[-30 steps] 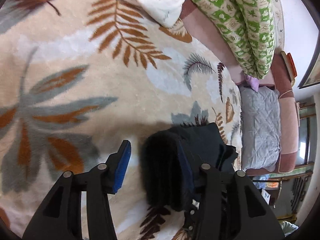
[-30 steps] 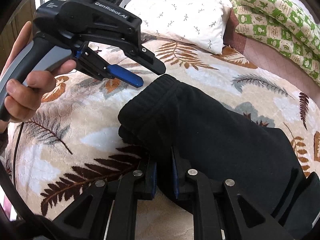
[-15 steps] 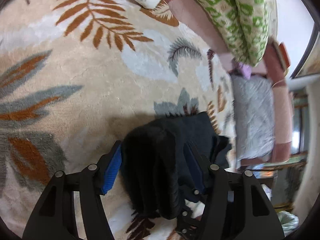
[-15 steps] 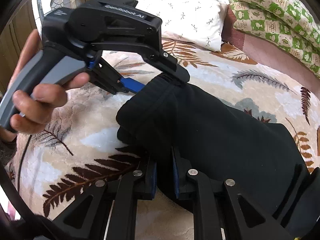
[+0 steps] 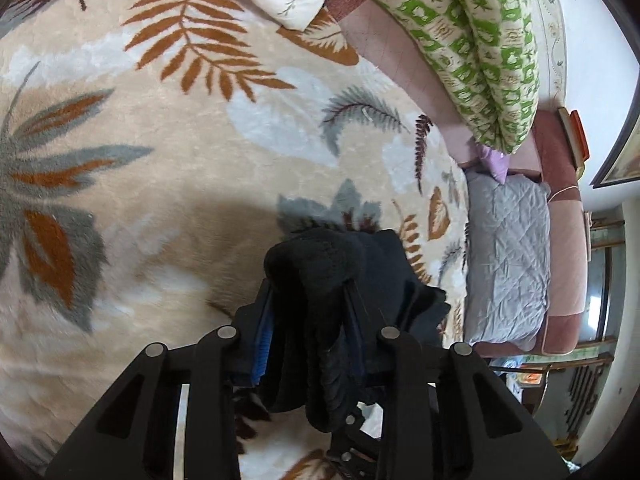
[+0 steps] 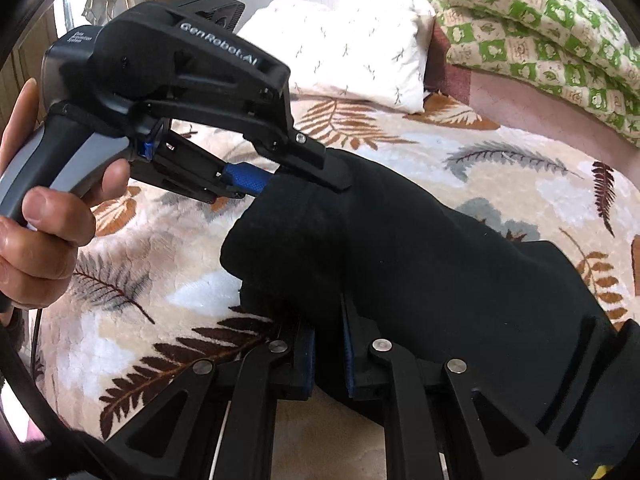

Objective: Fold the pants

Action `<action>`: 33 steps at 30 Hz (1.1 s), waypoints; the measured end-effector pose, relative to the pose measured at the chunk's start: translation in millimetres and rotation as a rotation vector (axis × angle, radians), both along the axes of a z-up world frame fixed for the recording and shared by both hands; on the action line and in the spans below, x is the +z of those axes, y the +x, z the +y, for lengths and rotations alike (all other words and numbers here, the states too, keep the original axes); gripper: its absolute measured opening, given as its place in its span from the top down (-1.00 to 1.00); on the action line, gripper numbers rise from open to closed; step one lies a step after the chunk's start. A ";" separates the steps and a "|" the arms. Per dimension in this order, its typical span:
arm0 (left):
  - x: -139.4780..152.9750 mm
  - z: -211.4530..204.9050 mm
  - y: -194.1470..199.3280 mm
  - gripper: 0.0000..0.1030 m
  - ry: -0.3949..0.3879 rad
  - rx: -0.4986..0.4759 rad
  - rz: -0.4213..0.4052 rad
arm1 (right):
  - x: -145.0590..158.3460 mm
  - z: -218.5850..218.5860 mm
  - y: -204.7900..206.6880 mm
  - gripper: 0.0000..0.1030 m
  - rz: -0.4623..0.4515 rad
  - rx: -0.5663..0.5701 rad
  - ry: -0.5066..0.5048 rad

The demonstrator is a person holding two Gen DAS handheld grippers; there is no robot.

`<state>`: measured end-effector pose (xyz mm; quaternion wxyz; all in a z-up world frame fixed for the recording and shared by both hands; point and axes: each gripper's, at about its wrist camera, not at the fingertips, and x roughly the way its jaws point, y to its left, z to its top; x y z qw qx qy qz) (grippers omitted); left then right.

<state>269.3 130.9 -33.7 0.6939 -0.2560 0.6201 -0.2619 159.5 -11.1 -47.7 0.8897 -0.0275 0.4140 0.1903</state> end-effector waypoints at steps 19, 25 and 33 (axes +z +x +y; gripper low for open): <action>50.9 -98.9 -27.6 0.43 0.046 -0.073 -0.048 | 30.6 -101.0 -36.1 0.80 -0.029 -0.130 0.252; 52.9 -143.1 -39.3 0.43 0.058 -0.112 -0.043 | 27.1 -152.2 -52.2 0.80 -0.010 -0.203 0.373; 60.6 -199.4 -49.5 0.43 0.079 -0.162 -0.054 | 24.0 -209.4 -72.4 0.80 -0.008 -0.281 0.518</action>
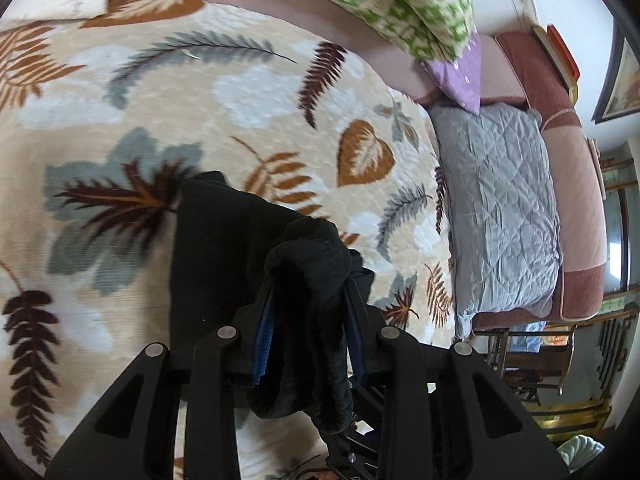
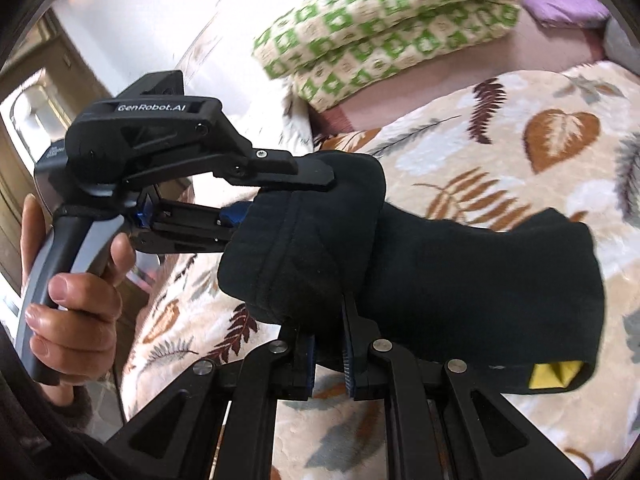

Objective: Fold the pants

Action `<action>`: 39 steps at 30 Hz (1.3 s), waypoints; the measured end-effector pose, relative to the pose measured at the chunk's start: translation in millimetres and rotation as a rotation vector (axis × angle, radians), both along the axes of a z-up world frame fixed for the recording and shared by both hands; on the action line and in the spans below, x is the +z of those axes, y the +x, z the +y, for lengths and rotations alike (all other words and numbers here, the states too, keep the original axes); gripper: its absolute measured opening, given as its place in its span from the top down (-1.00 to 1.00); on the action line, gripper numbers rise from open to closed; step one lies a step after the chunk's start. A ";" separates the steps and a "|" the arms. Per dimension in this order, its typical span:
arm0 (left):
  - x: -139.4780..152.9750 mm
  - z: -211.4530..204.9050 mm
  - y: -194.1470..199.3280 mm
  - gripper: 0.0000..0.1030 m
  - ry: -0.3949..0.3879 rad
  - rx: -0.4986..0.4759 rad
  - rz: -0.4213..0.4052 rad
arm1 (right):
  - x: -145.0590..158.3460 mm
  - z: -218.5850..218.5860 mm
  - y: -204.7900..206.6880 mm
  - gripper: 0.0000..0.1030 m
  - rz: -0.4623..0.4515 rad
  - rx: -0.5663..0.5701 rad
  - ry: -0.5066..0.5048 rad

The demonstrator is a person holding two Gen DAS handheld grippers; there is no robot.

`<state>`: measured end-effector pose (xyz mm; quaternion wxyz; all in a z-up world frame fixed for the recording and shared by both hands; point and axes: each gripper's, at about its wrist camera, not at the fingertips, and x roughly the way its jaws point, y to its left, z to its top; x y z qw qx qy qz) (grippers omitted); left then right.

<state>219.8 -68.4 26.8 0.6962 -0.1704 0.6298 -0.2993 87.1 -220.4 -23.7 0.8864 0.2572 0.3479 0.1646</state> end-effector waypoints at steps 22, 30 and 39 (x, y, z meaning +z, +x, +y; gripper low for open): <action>-31.6 -126.3 -16.1 0.26 0.239 -0.134 -0.036 | -74.2 -121.6 -31.8 0.71 0.141 -0.173 0.510; -24.7 -139.1 -19.6 0.17 0.257 -0.160 -0.071 | -70.3 -131.9 -35.9 0.67 0.155 -0.184 0.531; -12.7 -148.5 -22.6 0.09 0.203 -0.144 -0.089 | -70.4 -143.9 -53.3 0.46 0.162 -0.208 0.629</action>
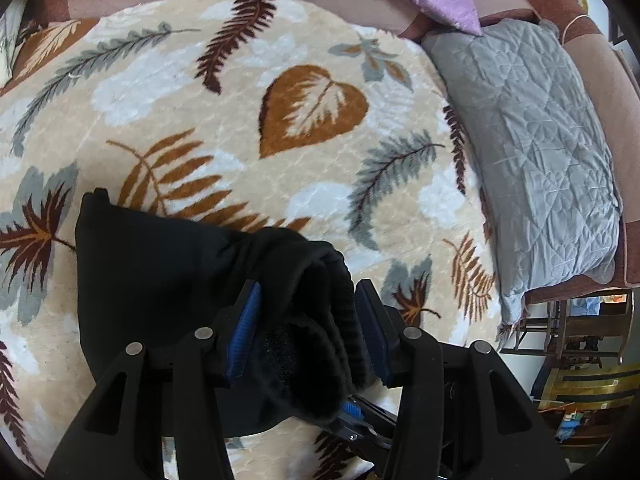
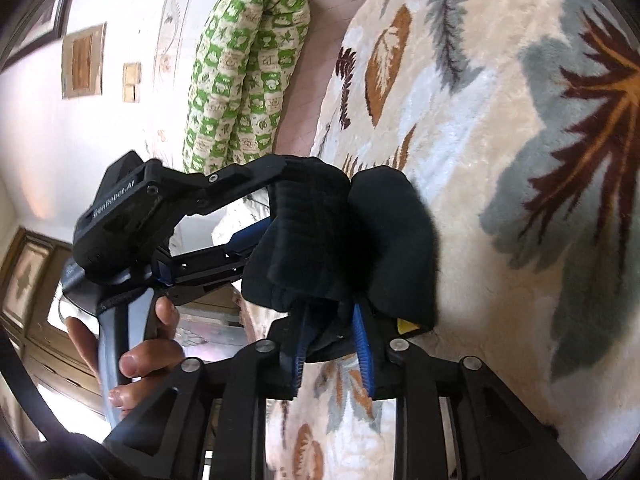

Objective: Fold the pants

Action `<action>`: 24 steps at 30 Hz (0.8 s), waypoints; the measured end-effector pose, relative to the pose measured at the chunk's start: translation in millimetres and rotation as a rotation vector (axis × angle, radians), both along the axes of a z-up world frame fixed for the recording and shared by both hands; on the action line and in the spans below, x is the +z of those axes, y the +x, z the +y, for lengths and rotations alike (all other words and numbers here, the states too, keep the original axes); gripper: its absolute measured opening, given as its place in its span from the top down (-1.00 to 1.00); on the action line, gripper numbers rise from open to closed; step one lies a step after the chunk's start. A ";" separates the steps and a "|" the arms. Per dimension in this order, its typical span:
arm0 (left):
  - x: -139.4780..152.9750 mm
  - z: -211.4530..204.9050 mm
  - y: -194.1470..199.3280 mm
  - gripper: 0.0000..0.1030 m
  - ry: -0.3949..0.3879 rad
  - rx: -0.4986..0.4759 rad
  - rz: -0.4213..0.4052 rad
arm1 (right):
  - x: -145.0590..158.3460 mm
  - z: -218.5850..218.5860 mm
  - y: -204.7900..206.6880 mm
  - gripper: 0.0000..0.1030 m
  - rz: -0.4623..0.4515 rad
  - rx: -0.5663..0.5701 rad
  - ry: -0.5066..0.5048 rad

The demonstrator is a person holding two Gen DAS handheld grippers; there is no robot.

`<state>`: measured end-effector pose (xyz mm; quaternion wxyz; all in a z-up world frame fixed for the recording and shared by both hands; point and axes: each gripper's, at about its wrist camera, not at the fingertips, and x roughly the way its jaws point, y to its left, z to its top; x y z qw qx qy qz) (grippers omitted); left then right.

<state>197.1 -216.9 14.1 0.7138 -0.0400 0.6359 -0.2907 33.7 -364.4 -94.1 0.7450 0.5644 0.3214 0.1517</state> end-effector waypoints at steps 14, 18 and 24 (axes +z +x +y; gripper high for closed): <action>15.6 44.3 -12.9 0.09 -0.031 0.024 -0.098 | 54.0 -33.0 -7.9 0.03 -0.072 -0.030 -0.182; 16.7 67.3 -28.9 0.09 0.009 0.034 -0.209 | 77.4 -32.4 26.5 -0.03 -0.071 0.010 -0.309; 8.4 110.5 -16.5 0.09 0.044 0.056 -0.266 | 79.5 -10.4 76.4 -0.20 0.045 0.127 -0.526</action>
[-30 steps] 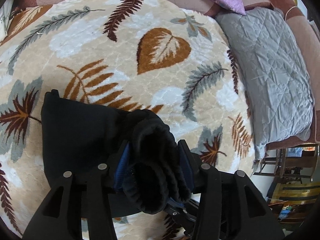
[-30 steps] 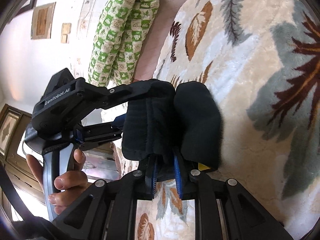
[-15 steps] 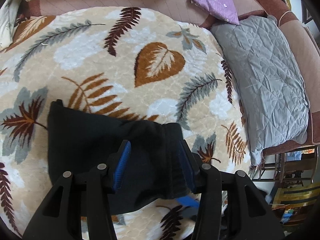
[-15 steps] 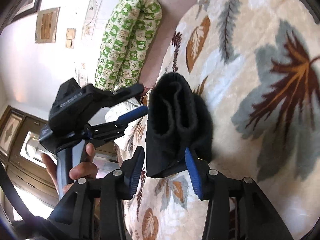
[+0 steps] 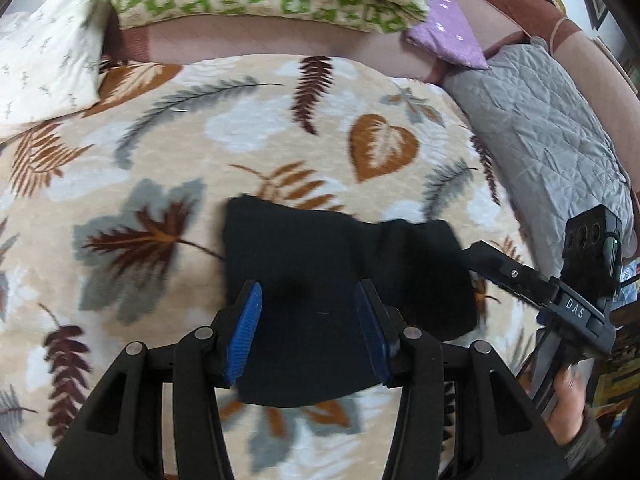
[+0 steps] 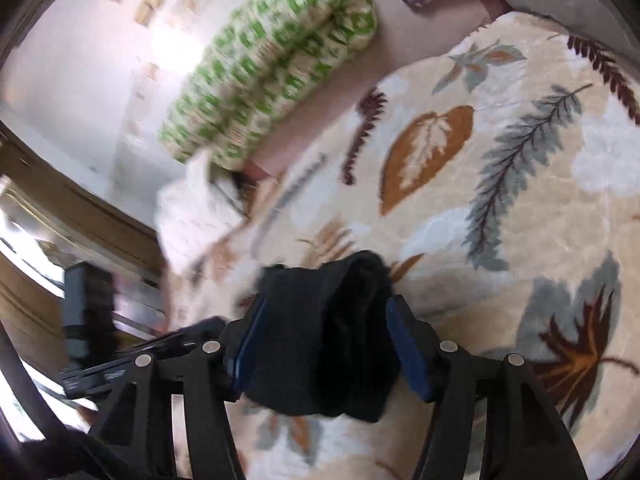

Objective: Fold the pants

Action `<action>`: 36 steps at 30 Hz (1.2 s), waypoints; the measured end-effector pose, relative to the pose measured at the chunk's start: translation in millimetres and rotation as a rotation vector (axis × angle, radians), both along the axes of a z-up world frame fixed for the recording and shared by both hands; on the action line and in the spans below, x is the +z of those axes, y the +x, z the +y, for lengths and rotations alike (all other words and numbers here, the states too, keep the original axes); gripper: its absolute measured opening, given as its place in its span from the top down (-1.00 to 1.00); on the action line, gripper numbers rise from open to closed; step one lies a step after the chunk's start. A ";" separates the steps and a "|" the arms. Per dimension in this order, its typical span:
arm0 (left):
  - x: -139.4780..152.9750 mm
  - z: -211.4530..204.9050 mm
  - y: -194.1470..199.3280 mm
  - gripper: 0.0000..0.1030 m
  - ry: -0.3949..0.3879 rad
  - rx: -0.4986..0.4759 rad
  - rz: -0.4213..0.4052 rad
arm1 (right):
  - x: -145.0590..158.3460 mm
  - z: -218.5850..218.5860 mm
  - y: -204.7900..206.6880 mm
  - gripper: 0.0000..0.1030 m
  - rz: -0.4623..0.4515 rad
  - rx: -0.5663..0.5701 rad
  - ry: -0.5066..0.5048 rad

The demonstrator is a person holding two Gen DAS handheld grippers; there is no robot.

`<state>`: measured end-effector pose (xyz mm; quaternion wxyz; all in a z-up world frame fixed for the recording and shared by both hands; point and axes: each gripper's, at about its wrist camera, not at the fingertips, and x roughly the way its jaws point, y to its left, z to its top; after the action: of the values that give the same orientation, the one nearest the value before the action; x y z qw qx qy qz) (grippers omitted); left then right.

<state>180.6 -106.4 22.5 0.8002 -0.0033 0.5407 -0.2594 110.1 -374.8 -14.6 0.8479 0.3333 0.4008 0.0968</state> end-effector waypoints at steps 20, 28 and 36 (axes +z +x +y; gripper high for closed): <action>-36.8 -32.5 -12.4 0.09 0.017 -0.150 0.042 | -27.7 10.5 25.2 0.68 0.063 0.099 -0.170; -56.3 -34.0 -20.7 0.09 0.035 -0.129 0.033 | -43.2 17.6 36.0 0.56 0.092 0.131 -0.306; -35.4 -11.7 -24.6 0.09 -0.045 -0.087 0.031 | -9.2 8.4 6.1 0.23 0.041 0.094 -0.256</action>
<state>156.0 -118.1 -12.9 0.7793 -0.0018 0.5469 -0.3059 116.2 -366.4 -23.9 0.8697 0.2053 0.4421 0.0776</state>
